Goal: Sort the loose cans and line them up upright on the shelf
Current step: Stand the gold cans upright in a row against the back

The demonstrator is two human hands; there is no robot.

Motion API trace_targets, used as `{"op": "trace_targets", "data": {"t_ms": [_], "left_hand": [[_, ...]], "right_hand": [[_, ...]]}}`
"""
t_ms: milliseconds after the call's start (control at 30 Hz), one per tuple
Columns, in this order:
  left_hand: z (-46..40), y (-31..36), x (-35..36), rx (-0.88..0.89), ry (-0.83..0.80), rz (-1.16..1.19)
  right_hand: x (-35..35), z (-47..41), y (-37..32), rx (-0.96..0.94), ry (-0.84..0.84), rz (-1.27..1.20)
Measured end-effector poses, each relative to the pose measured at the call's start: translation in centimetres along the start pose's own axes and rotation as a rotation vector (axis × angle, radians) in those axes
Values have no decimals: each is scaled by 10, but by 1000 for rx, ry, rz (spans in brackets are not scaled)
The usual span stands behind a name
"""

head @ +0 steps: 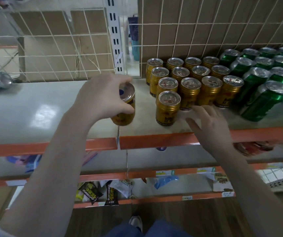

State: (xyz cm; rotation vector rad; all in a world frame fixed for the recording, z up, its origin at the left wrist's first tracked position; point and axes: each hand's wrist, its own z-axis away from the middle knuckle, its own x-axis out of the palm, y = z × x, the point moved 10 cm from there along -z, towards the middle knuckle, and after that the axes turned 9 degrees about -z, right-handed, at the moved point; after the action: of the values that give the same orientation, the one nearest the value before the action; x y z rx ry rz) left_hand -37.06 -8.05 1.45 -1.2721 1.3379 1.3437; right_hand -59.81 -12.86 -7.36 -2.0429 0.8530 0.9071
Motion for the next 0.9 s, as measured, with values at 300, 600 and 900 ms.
{"op": "trace_targets", "data": {"t_ms": [300,600,900], "left_hand": [[38,117,-6,-108,73,53],[21,211,24,-84,89,86],[-39,219,70,-54,150,4]], "right_hand": [[-42,48,105,87,-117,2],[-79,68,154,25,-136,-69],[-70,56,167,35,-181,-103]]}}
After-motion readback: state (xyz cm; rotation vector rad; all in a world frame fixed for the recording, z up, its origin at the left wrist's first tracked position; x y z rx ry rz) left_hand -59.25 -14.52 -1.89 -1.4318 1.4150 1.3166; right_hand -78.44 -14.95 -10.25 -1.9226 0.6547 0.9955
